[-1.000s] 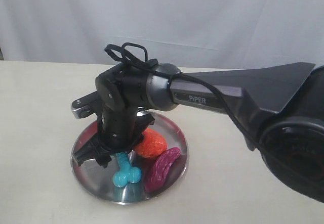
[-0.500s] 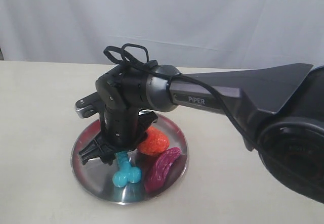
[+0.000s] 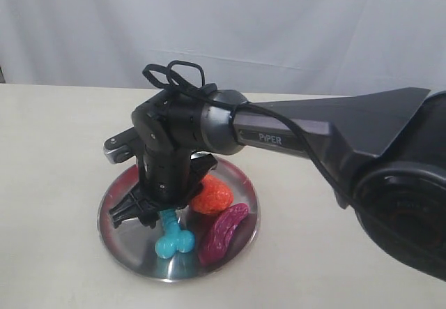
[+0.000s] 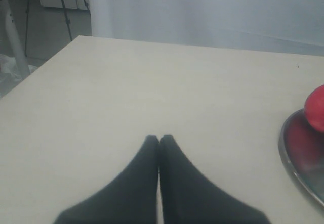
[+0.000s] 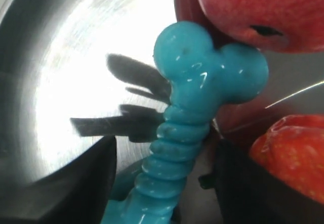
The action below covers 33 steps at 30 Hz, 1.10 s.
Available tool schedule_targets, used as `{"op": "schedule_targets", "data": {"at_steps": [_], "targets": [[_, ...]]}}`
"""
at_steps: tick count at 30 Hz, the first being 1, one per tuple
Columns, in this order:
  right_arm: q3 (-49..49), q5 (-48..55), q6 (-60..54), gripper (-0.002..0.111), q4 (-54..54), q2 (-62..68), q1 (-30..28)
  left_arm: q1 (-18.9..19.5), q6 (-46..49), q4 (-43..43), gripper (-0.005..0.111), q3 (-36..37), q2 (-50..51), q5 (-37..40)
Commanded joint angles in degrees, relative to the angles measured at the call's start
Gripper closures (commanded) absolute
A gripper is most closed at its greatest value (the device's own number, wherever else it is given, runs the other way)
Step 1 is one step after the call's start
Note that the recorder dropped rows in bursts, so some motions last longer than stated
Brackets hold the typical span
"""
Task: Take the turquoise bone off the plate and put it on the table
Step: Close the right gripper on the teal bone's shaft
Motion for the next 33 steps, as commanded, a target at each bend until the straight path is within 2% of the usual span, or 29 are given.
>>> {"op": "schedule_targets", "data": {"at_steps": [1,12,14,17,19,20,33], "targets": [[-0.14,-0.01,-0.01,0.059,-0.80,1.43,-0.36,-0.39,-0.02,0.02,0.107,0.19,-0.07,-0.04],[-0.14,-0.15,-0.01,0.061,-2.10,1.64,-0.36,-0.39,-0.02,0.02,0.107,0.19,-0.07,-0.04],[-0.14,-0.15,-0.01,0.070,-2.10,1.64,-0.36,-0.39,-0.02,0.02,0.107,0.19,-0.07,-0.04],[-0.14,0.23,-0.01,0.094,-2.10,1.64,-0.36,-0.39,-0.02,0.02,0.107,0.19,-0.07,-0.04],[-0.14,0.23,-0.01,0.107,-2.10,1.64,-0.36,-0.39,-0.02,0.02,0.107,0.19,-0.07,-0.04],[-0.14,0.23,-0.01,0.109,-2.10,1.64,-0.36,-0.39,-0.02,0.02,0.107,0.19,-0.07,-0.04],[-0.14,1.12,-0.01,0.109,-2.10,1.01,-0.36,-0.39,-0.02,0.02,0.107,0.19,-0.07,-0.04]]}}
